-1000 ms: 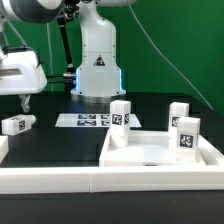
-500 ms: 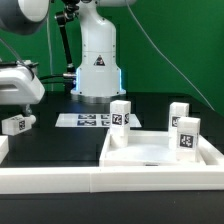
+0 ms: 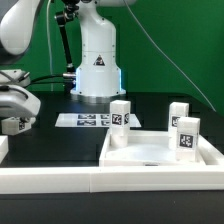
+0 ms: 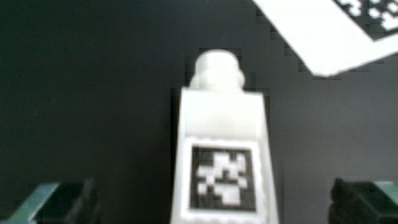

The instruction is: Assemble square table

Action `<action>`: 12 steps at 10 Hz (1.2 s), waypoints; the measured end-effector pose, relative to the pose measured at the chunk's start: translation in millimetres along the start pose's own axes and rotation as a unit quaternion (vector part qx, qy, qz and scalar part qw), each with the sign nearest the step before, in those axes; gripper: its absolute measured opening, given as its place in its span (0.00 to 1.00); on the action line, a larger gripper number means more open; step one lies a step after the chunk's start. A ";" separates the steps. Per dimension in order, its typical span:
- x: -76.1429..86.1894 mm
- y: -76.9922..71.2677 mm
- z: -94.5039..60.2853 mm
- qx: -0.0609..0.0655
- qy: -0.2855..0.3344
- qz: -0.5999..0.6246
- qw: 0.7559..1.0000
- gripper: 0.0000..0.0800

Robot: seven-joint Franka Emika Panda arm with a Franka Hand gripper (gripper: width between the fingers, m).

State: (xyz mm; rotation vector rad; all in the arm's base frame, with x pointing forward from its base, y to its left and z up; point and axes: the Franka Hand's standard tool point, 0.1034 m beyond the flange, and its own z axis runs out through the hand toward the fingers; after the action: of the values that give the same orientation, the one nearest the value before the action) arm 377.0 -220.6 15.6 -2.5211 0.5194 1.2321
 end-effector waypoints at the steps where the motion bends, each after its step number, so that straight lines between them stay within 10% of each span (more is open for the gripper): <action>1: 5.4 0.6 0.1 -0.006 0.010 -0.001 1.000 0.81; 7: 8.9 -1.0 9.9 -0.010 0.007 0.002 1.000 0.81; 9: 9.7 -0.9 9.5 -0.011 0.008 0.002 1.000 0.50; 12: 10.3 -2.1 8.6 -0.012 0.009 0.001 1.000 0.36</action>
Offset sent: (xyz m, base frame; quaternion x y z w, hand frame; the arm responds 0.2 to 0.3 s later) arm -0.0104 0.0040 -0.0103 -0.0296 -0.0411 0.0266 0.9984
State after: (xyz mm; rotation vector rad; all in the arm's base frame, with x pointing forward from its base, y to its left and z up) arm 377.7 -217.2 2.5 -2.5546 0.5147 1.2239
